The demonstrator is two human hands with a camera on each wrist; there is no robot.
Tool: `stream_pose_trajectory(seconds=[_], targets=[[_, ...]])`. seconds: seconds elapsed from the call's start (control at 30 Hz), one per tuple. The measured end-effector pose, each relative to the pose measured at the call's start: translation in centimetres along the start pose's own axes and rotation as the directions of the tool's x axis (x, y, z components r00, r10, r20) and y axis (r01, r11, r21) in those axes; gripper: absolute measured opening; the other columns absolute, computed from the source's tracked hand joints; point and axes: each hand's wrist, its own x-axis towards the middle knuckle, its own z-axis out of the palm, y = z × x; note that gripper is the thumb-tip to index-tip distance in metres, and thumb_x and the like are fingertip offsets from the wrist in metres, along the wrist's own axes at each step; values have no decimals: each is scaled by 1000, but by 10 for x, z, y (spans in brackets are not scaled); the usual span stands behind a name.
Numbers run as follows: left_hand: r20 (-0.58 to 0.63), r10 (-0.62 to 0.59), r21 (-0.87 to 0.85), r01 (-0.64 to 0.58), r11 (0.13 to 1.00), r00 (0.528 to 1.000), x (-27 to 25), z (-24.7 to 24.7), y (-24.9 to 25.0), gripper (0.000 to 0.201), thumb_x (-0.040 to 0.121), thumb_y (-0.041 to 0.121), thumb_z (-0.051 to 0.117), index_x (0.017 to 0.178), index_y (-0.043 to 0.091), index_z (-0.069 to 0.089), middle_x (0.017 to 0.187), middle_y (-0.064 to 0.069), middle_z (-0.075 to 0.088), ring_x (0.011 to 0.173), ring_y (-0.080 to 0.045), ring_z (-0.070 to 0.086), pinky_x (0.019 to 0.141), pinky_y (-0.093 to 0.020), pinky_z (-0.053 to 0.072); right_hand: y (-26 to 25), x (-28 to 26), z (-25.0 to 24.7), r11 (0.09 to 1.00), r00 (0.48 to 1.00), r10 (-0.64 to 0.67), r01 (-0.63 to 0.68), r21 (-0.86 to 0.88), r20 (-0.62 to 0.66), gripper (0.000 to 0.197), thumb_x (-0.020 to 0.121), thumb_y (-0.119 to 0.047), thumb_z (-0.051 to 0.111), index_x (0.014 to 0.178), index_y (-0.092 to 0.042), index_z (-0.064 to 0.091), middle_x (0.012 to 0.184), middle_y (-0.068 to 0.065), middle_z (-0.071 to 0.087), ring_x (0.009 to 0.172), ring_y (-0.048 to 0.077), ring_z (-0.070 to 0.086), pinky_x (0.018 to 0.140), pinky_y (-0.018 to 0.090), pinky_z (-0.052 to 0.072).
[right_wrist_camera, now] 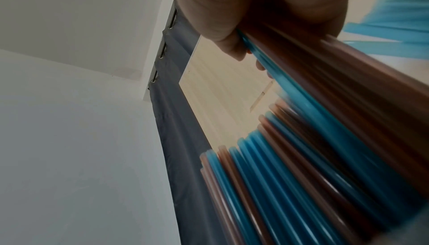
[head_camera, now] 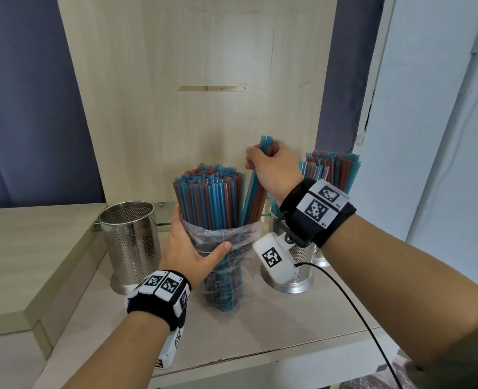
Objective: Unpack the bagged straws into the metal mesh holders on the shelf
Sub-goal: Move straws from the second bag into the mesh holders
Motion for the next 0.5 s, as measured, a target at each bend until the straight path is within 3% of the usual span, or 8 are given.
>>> stream_pose_trajectory(seconds=[0.07,0.2,0.4,0.5], targets=[[0,-7,5,7,1000,1000,1,0,-1,126,56,75,72,152,24,9,148,1,43,133,-17,46,108,-43,44,-8,4,-3,998,1000,-12,12,65,0,12,92,-9,58,80,-9,56,70,3,59,68,20,58,80,42,55],[3,-21,8,21,1000,1000,1,1,-1,126,57,72,75,153,25,7,149,1,42,134,-18,45,109,-42,42,-23,9,-11,994,1000,-15,14,112,7,15,94,-6,55,80,-11,53,67,3,55,62,14,58,67,29,50],[-7,-15,5,15,1000,1000,1,1,0,125,60,62,80,153,22,7,149,-1,42,134,-19,44,110,-39,41,-44,22,-25,981,1000,2,-3,192,7,11,93,-10,56,85,-15,52,68,0,54,62,14,58,74,38,50],[-14,1,-4,-1,1000,1000,1,0,0,122,60,62,80,152,22,10,145,2,46,130,-16,48,108,-38,42,-59,24,-38,958,1000,-6,5,288,3,12,95,-8,55,85,-15,50,67,0,53,60,12,55,70,35,51]])
